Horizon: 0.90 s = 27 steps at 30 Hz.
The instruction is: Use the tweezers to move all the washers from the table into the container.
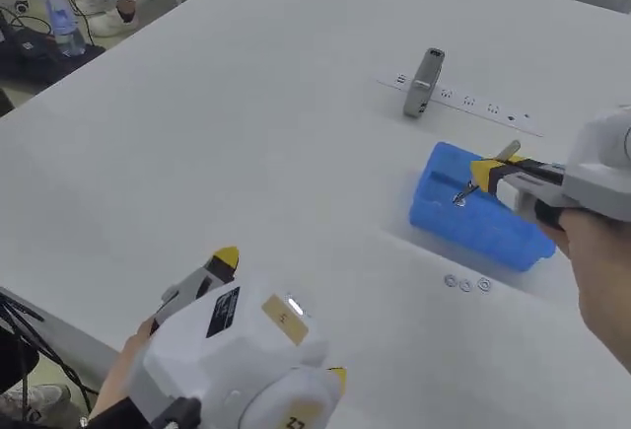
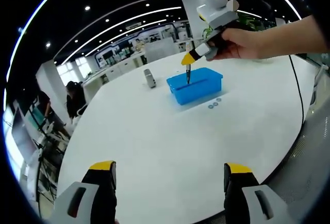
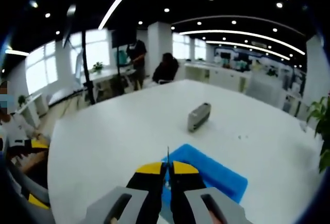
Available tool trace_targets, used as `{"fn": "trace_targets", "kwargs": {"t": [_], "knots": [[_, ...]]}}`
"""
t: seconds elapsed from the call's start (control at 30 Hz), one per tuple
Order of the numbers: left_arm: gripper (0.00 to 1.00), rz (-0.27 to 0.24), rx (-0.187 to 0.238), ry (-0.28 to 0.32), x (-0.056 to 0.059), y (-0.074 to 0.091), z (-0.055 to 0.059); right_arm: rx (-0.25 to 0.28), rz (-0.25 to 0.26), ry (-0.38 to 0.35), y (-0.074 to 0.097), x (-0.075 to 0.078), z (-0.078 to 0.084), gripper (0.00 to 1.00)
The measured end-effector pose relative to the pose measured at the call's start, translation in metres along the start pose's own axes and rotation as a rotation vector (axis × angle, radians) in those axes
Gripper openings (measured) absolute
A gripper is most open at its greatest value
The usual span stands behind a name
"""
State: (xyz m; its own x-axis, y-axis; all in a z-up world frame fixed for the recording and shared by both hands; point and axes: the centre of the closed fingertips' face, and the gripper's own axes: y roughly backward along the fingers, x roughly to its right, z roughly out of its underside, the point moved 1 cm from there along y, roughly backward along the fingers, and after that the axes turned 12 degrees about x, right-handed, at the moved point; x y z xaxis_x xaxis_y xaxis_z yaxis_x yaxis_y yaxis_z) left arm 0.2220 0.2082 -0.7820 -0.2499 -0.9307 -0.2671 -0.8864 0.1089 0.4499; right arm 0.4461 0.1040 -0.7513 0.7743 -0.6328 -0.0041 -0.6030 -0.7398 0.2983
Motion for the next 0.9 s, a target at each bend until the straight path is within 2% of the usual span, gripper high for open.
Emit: {"fn": "trace_targets", "kwargs": {"t": [0.13, 0.37, 0.63, 0.67, 0.83, 0.9], "knots": [[0.88, 0.0, -0.003, 0.0, 0.0, 0.0, 0.0, -0.016, 0.003, 0.016, -0.007, 0.002, 0.012, 0.0], [0.88, -0.001, -0.007, -0.001, 0.0, -0.001, 0.001, -0.038, 0.005, -0.014, -0.014, 0.004, 0.025, 0.0], [0.87, 0.003, -0.016, -0.006, 0.001, -0.001, 0.003, -0.055, 0.016, -0.062, -0.021, 0.013, 0.04, 0.0], [0.87, 0.002, -0.015, -0.006, 0.001, -0.001, 0.002, -0.034, 0.021, -0.067, -0.021, 0.014, 0.038, 0.0], [0.87, -0.025, 0.017, 0.023, -0.006, 0.001, -0.003, -0.051, 0.017, -0.068, -0.02, 0.012, 0.037, 0.01], [0.87, -0.022, 0.016, 0.033, -0.005, 0.001, -0.002, -0.058, 0.027, -0.077, -0.019, 0.012, 0.037, 0.02]]}}
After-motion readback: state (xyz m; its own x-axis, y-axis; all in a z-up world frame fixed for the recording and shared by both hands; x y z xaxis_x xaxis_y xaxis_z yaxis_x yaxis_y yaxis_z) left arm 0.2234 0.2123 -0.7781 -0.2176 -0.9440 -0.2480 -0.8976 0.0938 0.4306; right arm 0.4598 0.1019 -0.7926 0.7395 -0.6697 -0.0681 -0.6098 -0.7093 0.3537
